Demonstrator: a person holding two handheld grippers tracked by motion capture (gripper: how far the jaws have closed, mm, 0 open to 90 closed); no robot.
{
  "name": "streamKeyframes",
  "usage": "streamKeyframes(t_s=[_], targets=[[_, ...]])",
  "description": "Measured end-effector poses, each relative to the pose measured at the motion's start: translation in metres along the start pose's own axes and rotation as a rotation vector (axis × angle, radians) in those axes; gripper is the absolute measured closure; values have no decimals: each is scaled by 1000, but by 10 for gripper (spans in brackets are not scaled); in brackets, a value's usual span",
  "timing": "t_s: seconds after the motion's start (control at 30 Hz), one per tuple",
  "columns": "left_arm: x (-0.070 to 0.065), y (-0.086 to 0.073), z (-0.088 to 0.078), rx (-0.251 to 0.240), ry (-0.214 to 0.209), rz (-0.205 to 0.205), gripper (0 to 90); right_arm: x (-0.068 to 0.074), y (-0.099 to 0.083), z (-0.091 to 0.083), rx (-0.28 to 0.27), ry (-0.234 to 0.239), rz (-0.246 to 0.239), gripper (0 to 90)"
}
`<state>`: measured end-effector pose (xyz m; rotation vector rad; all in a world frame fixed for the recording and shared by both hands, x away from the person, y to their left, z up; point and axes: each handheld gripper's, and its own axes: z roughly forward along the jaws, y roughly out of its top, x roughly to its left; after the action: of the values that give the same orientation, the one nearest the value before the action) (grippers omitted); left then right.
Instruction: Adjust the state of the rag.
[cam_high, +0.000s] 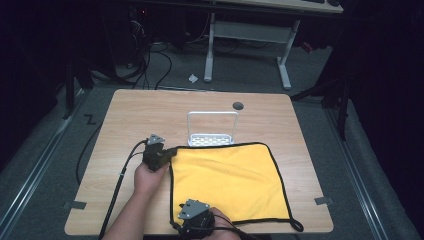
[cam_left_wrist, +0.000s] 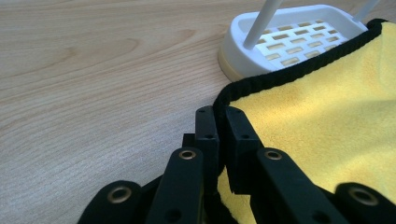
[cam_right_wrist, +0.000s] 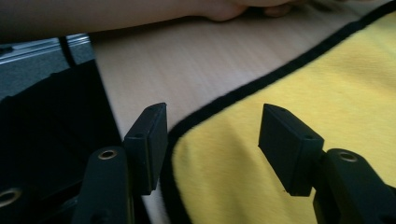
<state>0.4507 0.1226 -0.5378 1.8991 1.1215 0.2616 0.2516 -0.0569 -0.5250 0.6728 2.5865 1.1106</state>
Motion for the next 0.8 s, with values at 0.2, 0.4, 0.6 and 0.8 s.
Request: streamKeyframes(t_s=[0.2,0.4,0.6,0.8], targets=[[0,0,0,5,0,-6,845,10,-3,9,20,4,-28,422],[3,0,0,14,-8,-22,845,4,-5,10,12,-18,-13,568],[4,0,0,18,-13,-37,846,4,-6,7,17,-61,-53,802],[5,-1,-1,5,-20,-50,847,6,-3,-2,-22,-67,-75,823]])
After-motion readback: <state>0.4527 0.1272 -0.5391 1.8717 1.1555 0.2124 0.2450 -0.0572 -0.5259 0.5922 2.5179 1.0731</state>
